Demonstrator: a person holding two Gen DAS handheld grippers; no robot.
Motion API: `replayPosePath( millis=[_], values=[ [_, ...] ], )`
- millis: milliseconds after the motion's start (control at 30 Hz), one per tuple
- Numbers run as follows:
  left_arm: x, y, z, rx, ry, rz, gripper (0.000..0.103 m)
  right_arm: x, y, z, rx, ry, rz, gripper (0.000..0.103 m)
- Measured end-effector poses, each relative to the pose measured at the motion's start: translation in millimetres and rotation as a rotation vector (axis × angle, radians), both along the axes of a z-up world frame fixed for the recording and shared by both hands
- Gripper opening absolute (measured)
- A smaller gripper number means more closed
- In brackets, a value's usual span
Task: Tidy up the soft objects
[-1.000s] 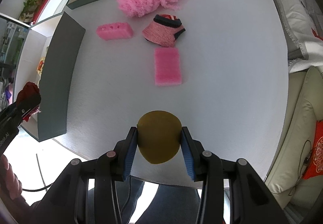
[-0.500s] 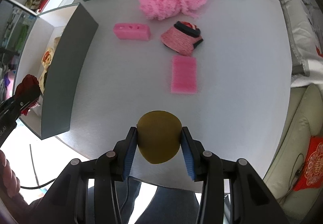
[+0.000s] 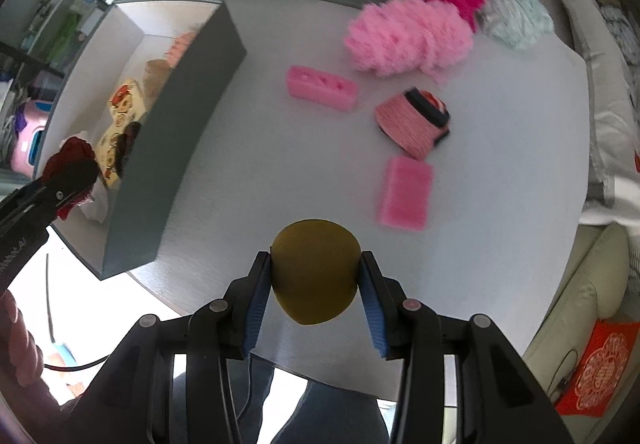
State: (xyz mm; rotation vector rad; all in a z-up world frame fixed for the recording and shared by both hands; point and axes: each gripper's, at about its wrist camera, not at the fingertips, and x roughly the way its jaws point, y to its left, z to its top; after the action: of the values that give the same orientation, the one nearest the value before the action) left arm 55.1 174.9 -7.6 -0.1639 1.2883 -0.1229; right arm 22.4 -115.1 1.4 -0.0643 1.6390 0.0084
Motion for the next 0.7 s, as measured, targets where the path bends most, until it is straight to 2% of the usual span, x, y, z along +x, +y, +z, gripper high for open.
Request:
replayPosePath(
  millis=[700],
  values=[
    [1.2, 72.1, -7.1, 0.013, 0.023, 0.201, 0.035, 35.7, 58.9, 0.8, 0.071, 0.000, 0.119, 0.048]
  ],
)
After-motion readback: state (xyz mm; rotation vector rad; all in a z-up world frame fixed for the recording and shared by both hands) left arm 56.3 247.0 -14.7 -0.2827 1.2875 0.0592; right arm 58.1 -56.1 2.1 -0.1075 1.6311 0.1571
